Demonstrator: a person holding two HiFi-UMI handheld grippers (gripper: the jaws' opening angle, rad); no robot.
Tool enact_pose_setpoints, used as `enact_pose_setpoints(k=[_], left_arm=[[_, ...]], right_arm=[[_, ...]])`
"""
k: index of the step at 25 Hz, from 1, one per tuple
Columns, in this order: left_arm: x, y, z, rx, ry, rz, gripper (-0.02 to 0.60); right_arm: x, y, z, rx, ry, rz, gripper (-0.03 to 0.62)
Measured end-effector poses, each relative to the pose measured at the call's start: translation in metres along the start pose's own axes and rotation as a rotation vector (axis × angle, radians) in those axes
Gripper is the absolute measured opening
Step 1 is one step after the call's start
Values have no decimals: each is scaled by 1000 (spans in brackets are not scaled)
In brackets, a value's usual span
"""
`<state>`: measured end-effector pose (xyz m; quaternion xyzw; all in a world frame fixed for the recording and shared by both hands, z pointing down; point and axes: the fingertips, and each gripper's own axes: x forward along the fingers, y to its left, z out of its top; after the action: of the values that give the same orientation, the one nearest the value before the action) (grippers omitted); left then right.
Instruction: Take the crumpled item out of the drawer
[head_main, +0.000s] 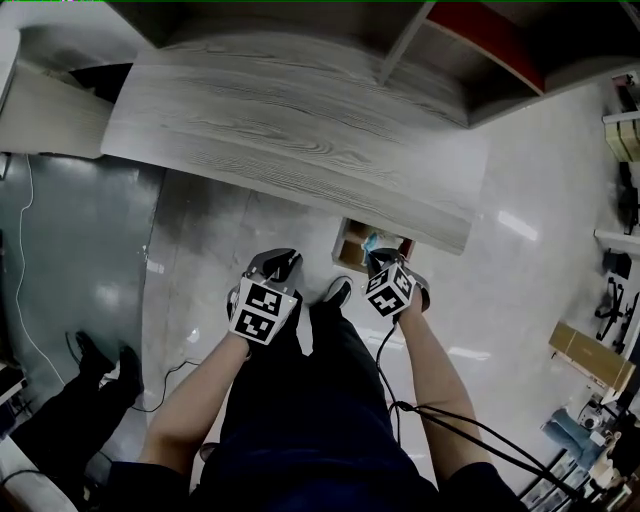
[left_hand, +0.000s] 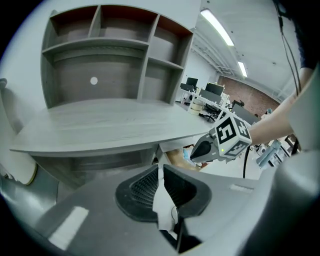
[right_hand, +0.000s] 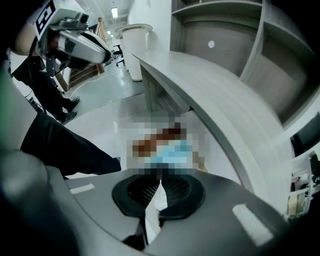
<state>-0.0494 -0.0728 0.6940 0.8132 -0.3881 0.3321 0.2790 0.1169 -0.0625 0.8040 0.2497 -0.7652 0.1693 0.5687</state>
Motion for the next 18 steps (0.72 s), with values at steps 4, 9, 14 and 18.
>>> enact_pose_setpoints(k=[4,9,14,18], left_arm=[[-2,-7,20,30,-33,-5,34],[-6,-12,39,51,-81,-9,34],[-17,-8,51,51,-115,9,35],[-30,7,60,31,-147,52,34]], right_arm=[[-26,6,13,-32,-51,-29,15],[-61,1,36,-38,-134,-79,15],[-98,-11,68,-68,-224,-136,15],[-116,-38,99,-106,-265,-202,15]])
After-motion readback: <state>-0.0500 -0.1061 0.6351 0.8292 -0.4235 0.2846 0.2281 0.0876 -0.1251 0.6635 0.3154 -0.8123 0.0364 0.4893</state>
